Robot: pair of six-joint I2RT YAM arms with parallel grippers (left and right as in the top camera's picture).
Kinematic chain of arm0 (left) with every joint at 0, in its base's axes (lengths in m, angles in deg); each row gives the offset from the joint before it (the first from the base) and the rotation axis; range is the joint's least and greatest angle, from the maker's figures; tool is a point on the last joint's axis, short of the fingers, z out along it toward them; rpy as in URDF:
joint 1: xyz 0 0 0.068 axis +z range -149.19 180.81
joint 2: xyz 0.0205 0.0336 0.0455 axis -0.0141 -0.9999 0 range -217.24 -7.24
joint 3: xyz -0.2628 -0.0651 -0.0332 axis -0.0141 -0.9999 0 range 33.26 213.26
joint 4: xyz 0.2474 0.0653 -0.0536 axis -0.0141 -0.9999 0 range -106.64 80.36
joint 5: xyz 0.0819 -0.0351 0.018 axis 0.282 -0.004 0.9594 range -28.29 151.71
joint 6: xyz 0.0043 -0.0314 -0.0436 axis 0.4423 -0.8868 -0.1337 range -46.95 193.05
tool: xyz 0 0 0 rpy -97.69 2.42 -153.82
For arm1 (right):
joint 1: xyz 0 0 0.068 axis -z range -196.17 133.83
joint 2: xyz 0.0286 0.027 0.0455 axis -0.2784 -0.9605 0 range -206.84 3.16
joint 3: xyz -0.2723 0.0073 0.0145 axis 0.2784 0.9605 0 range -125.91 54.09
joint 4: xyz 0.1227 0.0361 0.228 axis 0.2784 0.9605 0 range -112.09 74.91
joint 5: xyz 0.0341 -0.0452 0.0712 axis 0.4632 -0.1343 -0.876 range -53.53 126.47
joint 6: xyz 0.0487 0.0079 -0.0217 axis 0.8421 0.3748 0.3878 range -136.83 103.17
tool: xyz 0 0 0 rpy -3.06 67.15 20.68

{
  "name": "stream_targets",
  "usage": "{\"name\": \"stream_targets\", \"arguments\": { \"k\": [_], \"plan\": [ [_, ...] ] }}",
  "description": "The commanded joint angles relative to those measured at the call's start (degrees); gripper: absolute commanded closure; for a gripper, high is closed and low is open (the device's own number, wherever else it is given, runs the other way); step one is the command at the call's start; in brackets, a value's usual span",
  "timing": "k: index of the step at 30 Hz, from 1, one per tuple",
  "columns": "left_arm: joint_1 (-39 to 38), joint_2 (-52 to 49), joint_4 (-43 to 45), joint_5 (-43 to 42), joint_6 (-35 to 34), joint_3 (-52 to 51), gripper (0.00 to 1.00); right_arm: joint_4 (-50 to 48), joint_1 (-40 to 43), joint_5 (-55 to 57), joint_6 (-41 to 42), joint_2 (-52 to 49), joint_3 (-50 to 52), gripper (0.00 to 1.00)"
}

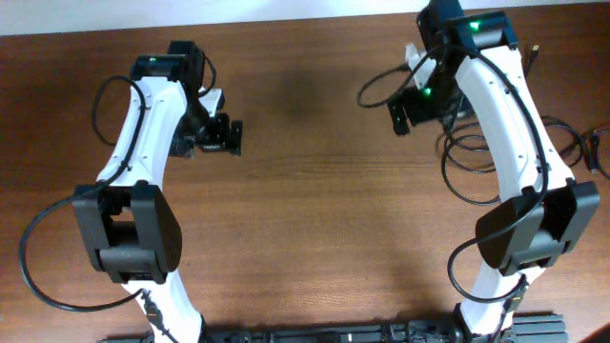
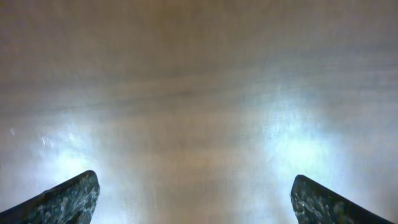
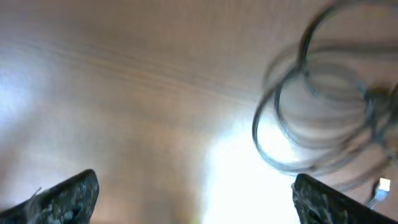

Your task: Untangle cables

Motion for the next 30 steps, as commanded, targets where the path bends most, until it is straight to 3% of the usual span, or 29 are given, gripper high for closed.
{"name": "stream_targets", "arguments": {
  "k": [1, 7, 13, 19, 26, 27, 29, 30],
  "plan": [
    [0.20, 1.75, -3.61, 0.61, -0.52, 0.42, 0.01, 3.91, 0.07, 0.81, 0.70, 0.04, 0.20, 0.01],
    [0.13, 3.74, -6.49, 0.63, -0.50, 0.39, 0.01, 6.29, 0.28, -1.40, 2.86, 2.16, 1.20, 0.01],
    [0.13, 14.16, -3.54, 3.37, 0.39, -3.98, 0.01, -1.38, 0.79, -2.36, 3.72, 11.74, 16.31, 0.01],
    [0.13, 30.49, 10.88, 3.34, 0.59, -20.61, 0.01, -17.11, 3.04, -2.36, 3.67, 27.93, 34.10, 0.01],
    [0.13, 54.36, 28.57, 3.32, 0.44, -39.85, 0.01, -29.09, 4.26, -4.70, 3.45, 41.94, 45.29, 0.01],
    [0.15, 57.42, 30.21, 3.39, 0.28, -41.79, 0.01, -29.11, 4.26, -4.50, 3.43, 42.53, 45.64, 0.14],
    [0.13, 63.45, 32.39, 3.61, 0.35, -45.07, 0.01, -29.09, 4.26, -4.50, 3.45, 42.73, 45.70, 0.83],
    [0.15, 65.92, 32.41, 3.58, 0.35, -46.01, 0.01, -29.14, 4.26, -4.52, 3.48, 42.73, 45.70, 0.96]
  ]
}}
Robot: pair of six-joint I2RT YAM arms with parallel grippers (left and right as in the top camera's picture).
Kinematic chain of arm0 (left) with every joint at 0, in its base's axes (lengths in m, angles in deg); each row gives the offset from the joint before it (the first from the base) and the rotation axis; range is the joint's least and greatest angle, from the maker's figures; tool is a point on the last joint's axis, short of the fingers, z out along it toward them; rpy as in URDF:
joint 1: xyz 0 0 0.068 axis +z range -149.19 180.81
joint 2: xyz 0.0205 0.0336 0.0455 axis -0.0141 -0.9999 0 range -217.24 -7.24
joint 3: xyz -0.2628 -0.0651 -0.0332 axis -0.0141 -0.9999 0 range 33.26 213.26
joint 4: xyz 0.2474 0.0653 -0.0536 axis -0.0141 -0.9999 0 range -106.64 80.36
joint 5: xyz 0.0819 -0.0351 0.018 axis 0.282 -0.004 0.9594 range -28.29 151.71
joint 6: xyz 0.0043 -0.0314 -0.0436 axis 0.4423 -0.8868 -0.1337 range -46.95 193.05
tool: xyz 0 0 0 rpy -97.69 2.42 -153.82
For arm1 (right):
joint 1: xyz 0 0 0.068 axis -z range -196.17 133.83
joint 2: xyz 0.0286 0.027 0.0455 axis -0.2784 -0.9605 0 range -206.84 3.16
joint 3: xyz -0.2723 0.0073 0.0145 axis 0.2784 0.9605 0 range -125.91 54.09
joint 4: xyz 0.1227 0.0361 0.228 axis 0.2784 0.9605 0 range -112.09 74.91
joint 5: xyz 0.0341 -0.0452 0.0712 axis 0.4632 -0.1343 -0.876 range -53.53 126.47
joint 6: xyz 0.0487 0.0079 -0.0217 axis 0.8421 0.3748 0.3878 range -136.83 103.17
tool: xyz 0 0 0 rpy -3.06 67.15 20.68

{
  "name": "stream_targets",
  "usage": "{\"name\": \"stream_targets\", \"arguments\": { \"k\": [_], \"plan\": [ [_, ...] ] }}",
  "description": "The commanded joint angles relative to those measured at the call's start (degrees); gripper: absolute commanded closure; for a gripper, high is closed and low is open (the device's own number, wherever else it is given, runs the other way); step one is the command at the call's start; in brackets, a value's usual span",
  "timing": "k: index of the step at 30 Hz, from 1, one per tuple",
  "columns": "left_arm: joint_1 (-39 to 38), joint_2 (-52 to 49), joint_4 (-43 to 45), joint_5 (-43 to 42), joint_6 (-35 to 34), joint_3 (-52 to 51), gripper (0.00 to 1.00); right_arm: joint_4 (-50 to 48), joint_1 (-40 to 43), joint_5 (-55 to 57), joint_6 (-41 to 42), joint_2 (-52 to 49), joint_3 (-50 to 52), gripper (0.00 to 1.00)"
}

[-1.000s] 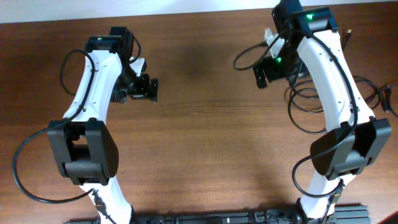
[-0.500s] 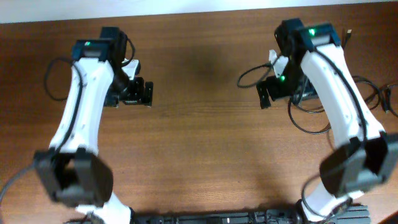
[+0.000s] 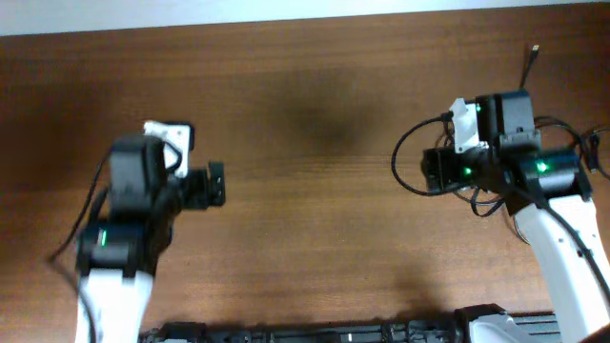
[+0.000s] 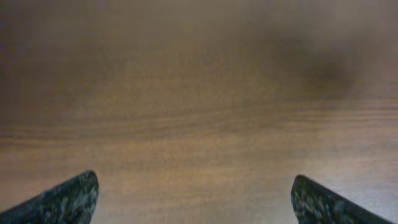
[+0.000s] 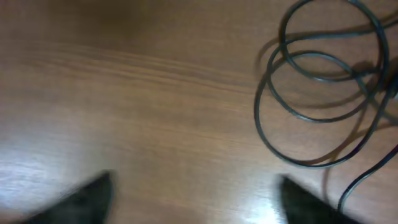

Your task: Untangle cables

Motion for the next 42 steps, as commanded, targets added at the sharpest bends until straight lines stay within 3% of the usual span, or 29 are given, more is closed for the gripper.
{"name": "stream_targets", "arguments": {
  "k": [1, 11, 19, 21, 22, 23, 24, 25, 27, 29, 35, 36, 37, 42],
  "plan": [
    [0.15, 9.51, 1.42, 0.61, 0.28, -4.63, 0.01, -0.61, 0.26, -0.94, 0.28, 0.15, 0.85, 0.96],
    [0.15, 15.52, 0.74, 0.59, 0.31, -4.70, 0.01, -1.64, 0.26, -0.92, 0.28, 1.60, 0.85, 0.96],
    [0.15, 15.52, 0.72, 0.59, 0.28, -4.70, 0.01, -0.70, 0.20, -1.11, 0.52, 10.12, 0.85, 0.93],
    [0.13, 15.52, 0.74, 0.59, 0.28, -4.70, 0.01, 0.92, 0.20, -1.18, 0.52, 12.31, 0.83, 0.72],
    [0.15, 15.52, 0.74, 0.59, 0.31, -4.70, 0.01, 1.36, 0.20, -1.16, 0.50, 13.25, 0.85, 0.27],
    [0.15, 15.52, 0.74, 0.59, 0.28, -4.70, 0.01, 1.25, 0.20, -1.14, 0.48, 13.84, 0.85, 0.01],
    [0.15, 15.52, 0.74, 0.59, 0.31, -4.70, 0.01, 1.33, 0.20, -0.66, 0.48, 14.23, 0.85, 0.47],
    [0.15, 15.52, 0.74, 0.59, 0.28, -4.70, 0.01, 1.95, 0.20, 0.39, 0.48, 14.43, 0.85, 0.72],
    [0.13, 15.52, 0.74, 0.59, 0.28, -4.70, 0.01, 2.29, 0.20, 5.90, 0.44, 14.40, 0.85, 0.78],
    [0.15, 15.52, 0.72, 0.59, 0.31, -4.70, 0.01, 2.27, 0.20, 6.80, 0.26, 14.25, 0.85, 0.91],
    [0.13, 15.52, 0.72, 0.59, 0.28, -4.70, 0.01, 0.76, 0.20, 4.20, 0.31, 14.25, 0.83, 0.85],
    [0.15, 15.52, 0.74, 0.59, 0.31, -4.70, 0.01, -0.39, 0.20, 4.11, 0.31, 14.25, 0.83, 0.87],
    [0.15, 15.52, 0.74, 0.59, 0.31, -4.70, 0.01, -0.92, 0.20, 4.00, 0.31, 14.25, 0.83, 0.96],
    [0.15, 15.52, 0.74, 0.59, 0.28, -4.70, 0.01, -4.55, 0.22, 3.85, 0.50, 14.40, 0.90, 0.96]
  ]
}}
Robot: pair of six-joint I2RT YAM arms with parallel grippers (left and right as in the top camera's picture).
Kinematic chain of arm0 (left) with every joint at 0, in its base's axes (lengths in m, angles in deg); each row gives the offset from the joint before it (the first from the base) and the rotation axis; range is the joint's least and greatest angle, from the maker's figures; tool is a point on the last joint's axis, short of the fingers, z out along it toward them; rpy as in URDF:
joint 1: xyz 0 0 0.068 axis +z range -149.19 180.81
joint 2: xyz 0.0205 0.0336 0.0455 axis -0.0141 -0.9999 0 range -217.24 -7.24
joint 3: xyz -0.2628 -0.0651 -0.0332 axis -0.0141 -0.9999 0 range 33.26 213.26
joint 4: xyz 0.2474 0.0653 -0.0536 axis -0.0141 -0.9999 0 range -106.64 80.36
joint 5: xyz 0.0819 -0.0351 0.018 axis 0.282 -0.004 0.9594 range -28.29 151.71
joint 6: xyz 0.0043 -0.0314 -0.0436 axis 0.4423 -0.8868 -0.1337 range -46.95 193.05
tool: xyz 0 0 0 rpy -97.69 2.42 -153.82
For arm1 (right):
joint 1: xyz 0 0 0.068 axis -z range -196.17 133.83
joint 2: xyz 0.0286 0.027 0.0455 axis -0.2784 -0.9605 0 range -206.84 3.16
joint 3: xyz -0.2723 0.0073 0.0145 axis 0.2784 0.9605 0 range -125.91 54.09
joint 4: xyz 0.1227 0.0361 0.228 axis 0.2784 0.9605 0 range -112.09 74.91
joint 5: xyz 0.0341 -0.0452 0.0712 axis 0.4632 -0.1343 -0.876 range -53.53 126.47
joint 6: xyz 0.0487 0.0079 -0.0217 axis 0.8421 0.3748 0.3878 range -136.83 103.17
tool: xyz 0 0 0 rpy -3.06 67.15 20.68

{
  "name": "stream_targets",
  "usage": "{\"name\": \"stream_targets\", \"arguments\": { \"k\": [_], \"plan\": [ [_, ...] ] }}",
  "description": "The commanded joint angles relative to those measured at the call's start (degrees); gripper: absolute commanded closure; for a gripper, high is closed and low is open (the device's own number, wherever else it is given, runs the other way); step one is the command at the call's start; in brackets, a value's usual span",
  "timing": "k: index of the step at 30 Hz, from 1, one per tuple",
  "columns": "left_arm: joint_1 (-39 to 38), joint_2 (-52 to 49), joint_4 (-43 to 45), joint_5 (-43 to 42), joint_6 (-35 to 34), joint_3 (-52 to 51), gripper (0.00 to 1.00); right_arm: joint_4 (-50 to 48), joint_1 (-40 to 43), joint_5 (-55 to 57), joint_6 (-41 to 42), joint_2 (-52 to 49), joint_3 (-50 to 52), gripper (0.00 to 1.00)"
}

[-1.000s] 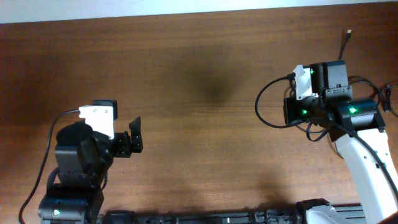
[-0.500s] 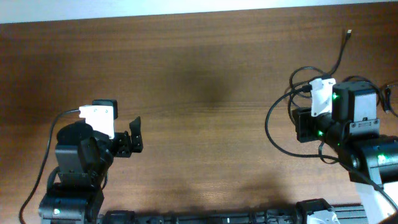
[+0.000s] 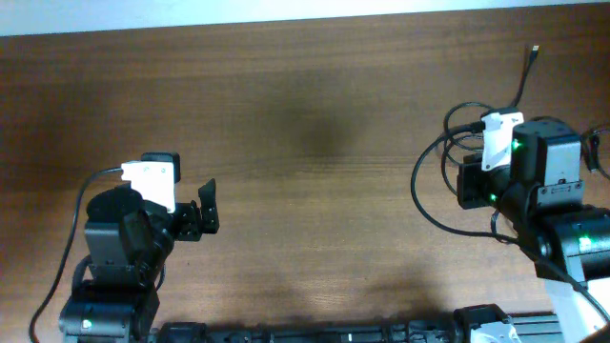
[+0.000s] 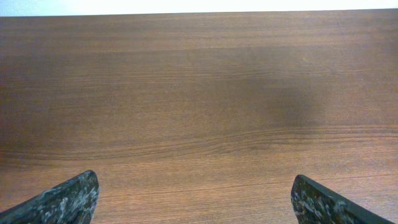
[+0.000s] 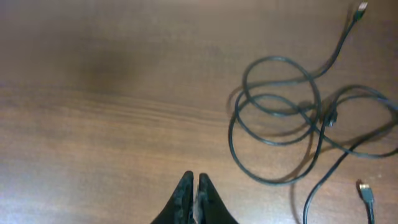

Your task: Untangle cables

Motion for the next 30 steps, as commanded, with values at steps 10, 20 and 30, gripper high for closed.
{"name": "stream_targets", "arguments": {
  "k": [10, 20, 30],
  "plan": [
    [0.15, 0.09, -0.02, 0.57, 0.31, -0.76, 0.01, -2.34, 0.57, 5.29, 0.11, 13.53, 0.81, 0.96],
    [0.15, 0.09, -0.02, 0.57, 0.31, -0.76, 0.01, -16.96, 0.52, 4.96, 0.13, 32.65, 19.93, 0.22],
    [0.15, 0.09, -0.04, 0.57, 0.28, -0.76, 0.01, -45.00, 0.52, 1.11, 0.33, 45.18, 42.77, 0.05]
  ]
}}
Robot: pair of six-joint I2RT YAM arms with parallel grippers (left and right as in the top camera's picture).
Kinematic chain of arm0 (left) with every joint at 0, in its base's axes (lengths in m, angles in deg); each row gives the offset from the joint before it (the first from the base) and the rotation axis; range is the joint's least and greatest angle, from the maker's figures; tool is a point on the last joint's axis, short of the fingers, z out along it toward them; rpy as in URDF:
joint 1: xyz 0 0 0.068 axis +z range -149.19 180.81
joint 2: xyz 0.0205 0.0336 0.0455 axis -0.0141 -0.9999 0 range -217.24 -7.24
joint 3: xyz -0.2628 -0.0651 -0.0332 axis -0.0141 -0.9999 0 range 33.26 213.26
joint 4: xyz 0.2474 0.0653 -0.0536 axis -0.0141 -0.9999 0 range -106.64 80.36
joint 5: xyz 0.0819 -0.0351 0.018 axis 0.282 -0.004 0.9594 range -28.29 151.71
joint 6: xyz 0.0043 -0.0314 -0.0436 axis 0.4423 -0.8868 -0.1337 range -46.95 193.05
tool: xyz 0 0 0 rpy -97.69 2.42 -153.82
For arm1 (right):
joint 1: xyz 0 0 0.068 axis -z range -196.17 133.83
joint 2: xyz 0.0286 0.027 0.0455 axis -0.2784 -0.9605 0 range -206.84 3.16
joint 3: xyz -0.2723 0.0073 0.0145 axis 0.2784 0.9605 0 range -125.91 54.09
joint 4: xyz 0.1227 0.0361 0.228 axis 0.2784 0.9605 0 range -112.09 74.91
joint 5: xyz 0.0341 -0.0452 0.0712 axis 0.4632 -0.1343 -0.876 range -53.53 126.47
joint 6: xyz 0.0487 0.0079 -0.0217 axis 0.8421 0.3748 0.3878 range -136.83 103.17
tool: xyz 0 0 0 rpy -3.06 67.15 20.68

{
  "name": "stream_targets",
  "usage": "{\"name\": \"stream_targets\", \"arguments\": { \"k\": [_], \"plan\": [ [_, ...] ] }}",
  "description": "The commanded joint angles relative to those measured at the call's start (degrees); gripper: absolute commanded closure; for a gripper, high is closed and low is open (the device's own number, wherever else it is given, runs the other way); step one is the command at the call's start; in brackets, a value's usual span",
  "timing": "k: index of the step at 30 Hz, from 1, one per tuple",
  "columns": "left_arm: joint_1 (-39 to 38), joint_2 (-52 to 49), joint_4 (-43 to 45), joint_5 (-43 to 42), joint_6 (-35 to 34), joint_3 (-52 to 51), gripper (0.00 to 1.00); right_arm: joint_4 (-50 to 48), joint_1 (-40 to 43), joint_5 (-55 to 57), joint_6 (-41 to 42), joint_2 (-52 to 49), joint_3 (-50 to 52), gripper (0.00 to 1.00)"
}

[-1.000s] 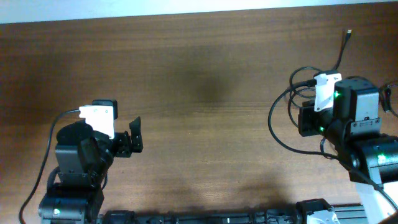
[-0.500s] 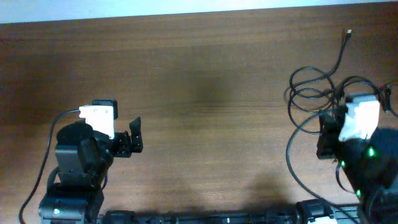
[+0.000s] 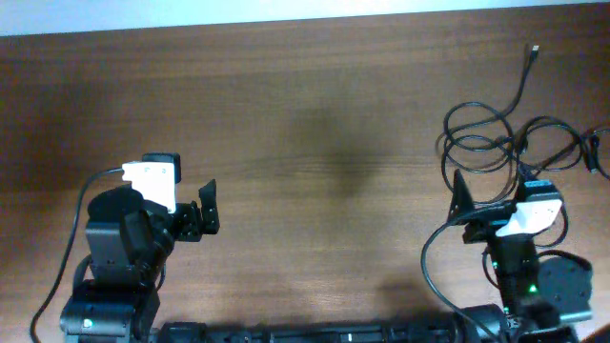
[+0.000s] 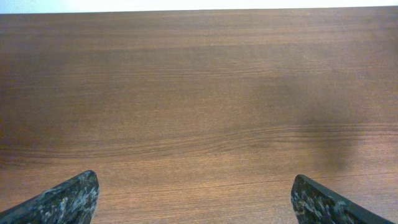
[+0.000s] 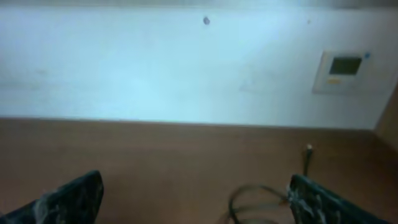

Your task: Untangle cables

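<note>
A tangle of thin black cables (image 3: 505, 141) lies at the table's far right, loops overlapping, with one end and its plug (image 3: 532, 48) trailing toward the back edge. In the right wrist view only a blurred loop (image 5: 255, 200) and a plug (image 5: 308, 149) show. My right gripper (image 3: 462, 214) is open near the front right edge, short of the cables and holding nothing; its fingers stand wide apart around the gripper point (image 5: 194, 182). My left gripper (image 3: 205, 208) is open at the front left, far from the cables, over bare wood (image 4: 194, 182).
The brown wooden table (image 3: 315, 114) ends at a white wall (image 5: 155, 62) behind, which carries a small panel (image 5: 344, 65). Another dark cable (image 3: 596, 152) shows at the right edge of the overhead view.
My right arm has drawn back from beside the cables to the front right edge. Its gripper, shut before, is now open, and its camera faces the wall. The left arm has not moved.
Both arms were stretched toward the far side, grippers open, the right one next to the cables. Then both stood farther back. Then the left was at the front left and the right gripper was shut above the table. Now both are open; the cables lie tangled.
</note>
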Motion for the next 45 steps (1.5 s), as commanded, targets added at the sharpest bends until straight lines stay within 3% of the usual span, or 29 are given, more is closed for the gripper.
{"name": "stream_targets", "arguments": {
  "k": [1, 4, 16, 27, 33, 39, 45],
  "plan": [
    [0.15, 0.09, 0.09, 0.57, 0.28, -0.42, 0.01, -6.47, 0.37, -1.62, 0.37, 4.50, 6.88, 0.04],
    [0.13, 0.09, 0.09, 0.57, 0.28, -0.42, 0.01, -9.25, 0.37, -1.62, 0.37, 7.15, 9.92, 0.00],
    [0.13, 0.09, 0.09, 0.57, 0.31, -0.42, 0.01, -14.36, 0.31, -1.60, 0.35, 13.29, 17.57, 0.01],
    [0.13, 0.09, 0.07, 0.57, 0.28, -0.42, 0.01, -34.60, -0.94, -1.57, 0.35, 14.10, 30.51, 0.01],
    [0.15, 0.09, 0.09, 0.57, 0.31, -0.42, 0.01, -28.00, -2.73, -0.20, 0.13, 14.10, 30.88, 0.01],
    [0.13, 0.09, 0.09, 0.57, 0.28, -0.42, 0.01, -15.15, -2.75, -0.46, 1.49, 14.10, 30.88, 0.01],
    [0.15, 0.09, 0.09, 0.57, 0.31, -0.42, 0.01, -15.26, -2.75, -0.48, 1.44, 14.10, 30.88, 0.01]
  ]
}}
